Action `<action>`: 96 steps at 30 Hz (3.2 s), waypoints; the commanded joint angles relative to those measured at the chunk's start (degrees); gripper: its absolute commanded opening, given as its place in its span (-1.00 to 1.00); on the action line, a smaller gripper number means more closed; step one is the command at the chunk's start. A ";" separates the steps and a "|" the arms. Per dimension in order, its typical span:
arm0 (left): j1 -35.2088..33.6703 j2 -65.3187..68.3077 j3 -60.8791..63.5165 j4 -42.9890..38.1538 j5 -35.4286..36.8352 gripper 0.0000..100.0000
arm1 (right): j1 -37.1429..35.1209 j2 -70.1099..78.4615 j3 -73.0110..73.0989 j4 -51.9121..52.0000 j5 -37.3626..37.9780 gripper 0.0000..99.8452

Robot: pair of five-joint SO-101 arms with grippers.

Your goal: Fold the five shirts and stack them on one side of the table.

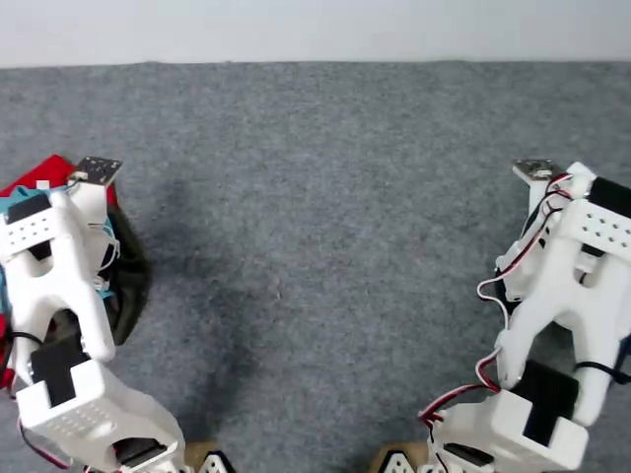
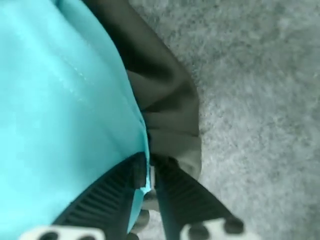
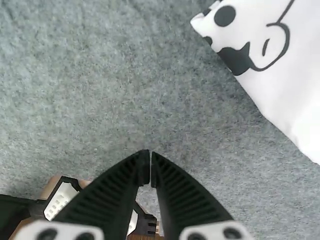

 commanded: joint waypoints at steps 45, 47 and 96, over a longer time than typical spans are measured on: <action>10.29 -22.15 -5.14 18.11 -4.22 -0.55 | 0.75 -2.42 -0.35 1.80 0.35 -0.98; 7.56 -22.07 -2.15 16.62 -7.03 -0.53 | 0.75 -2.42 -0.35 1.71 0.35 -0.98; 2.20 -22.77 3.56 -4.66 -5.71 -0.97 | 0.48 -2.42 -0.26 1.71 0.18 -0.98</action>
